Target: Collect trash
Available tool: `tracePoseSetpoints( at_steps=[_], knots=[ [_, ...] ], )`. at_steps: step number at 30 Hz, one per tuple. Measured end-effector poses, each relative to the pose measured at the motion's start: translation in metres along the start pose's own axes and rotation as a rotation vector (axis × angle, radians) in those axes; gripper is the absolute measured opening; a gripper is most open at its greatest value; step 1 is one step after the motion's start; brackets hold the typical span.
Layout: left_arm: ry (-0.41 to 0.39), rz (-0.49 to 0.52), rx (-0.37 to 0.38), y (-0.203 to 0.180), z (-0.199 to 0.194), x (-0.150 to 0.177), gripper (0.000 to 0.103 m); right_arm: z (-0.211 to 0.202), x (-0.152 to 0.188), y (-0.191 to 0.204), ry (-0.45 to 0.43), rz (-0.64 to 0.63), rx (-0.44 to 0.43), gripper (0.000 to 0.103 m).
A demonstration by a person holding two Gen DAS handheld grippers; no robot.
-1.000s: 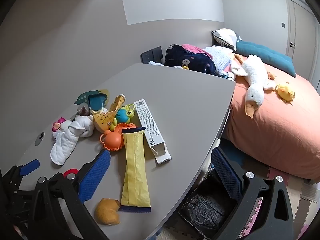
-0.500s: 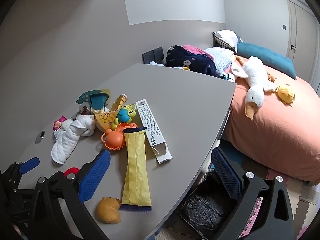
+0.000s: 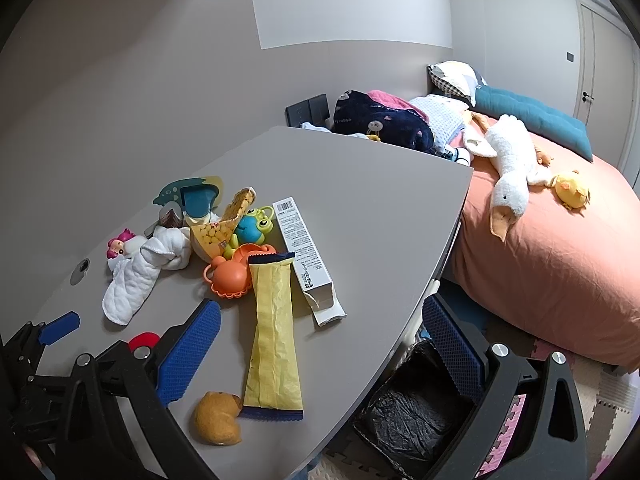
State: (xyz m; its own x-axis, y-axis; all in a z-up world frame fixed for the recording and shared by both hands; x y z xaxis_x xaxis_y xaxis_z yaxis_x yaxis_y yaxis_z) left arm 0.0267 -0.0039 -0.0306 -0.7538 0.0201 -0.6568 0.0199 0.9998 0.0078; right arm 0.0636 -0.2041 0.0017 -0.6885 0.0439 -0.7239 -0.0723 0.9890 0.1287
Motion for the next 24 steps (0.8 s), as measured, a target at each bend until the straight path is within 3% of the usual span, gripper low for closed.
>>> tracePoseSetpoints(
  at_steps=[24],
  knots=[
    [0.004, 0.013, 0.010, -0.0008, 0.0005, 0.0016, 0.097, 0.0013, 0.0034, 0.0030, 0.003, -0.016, 0.002, 0.101]
  ],
)
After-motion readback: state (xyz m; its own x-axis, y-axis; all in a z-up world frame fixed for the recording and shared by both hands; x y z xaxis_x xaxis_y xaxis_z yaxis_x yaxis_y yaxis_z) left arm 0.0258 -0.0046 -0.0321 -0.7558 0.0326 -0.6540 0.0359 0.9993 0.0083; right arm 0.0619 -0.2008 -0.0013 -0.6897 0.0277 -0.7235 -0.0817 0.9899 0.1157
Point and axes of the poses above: each gripper's, at about its wrist camera, not at the fingertips, and z roughly the way its jaws point, y to its left, x to its underside, the point moved 4 cm from there along z, roughly the way its jaws point
